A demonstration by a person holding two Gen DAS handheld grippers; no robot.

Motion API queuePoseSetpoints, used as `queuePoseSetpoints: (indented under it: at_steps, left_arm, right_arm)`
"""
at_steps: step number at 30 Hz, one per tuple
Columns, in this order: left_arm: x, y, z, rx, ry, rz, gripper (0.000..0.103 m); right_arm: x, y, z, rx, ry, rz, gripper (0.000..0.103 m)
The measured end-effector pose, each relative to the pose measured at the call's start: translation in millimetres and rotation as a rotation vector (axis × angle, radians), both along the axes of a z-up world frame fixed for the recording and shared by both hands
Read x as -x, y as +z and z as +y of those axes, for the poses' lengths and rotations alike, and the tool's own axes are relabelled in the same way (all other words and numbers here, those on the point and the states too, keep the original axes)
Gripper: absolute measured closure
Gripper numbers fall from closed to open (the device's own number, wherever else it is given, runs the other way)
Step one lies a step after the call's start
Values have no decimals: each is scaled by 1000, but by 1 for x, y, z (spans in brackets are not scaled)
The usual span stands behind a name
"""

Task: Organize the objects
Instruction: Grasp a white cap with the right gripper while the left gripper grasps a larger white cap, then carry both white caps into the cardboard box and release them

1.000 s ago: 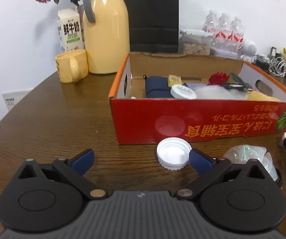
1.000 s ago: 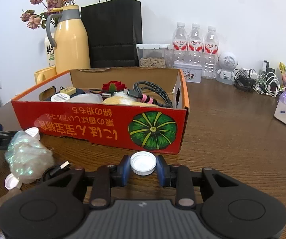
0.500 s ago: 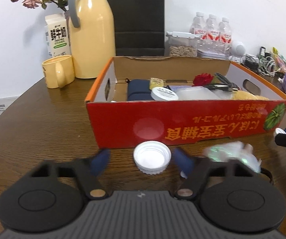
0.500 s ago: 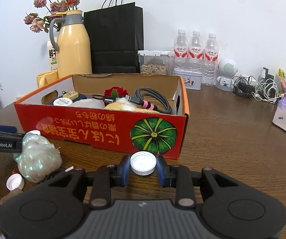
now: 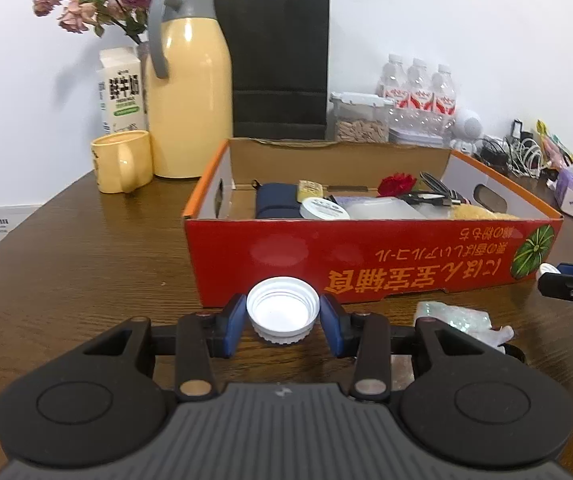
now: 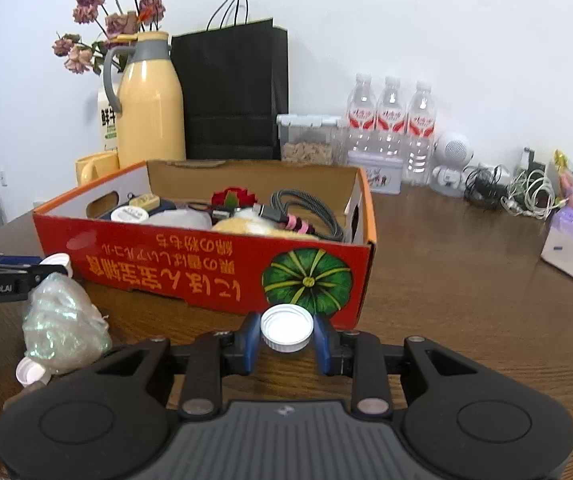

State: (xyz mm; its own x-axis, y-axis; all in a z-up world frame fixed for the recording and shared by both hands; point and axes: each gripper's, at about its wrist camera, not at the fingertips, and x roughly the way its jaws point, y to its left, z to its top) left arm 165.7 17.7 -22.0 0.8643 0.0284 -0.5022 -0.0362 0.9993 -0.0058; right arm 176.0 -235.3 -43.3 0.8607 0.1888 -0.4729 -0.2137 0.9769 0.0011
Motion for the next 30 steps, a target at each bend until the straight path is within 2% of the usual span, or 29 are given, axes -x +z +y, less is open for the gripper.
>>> queuePoseSetpoints:
  at_steps: [7, 17, 23, 30]
  left_arm:
    - [17, 13, -3, -28, -6, -68, 62]
    - [18, 61, -10, -47, -35, -195, 62]
    - [-4, 75, -18, -30, -31, -218, 62]
    - [-43, 79, -26, -18, -6, -226, 62]
  right_arm:
    - [19, 11, 9, -12, 23, -73, 76]
    - [18, 51, 36, -18, 91, -172, 76]
    - [-12, 67, 50, -32, 93, -193, 76]
    - [-68, 64, 59, -33, 62, -163, 76]
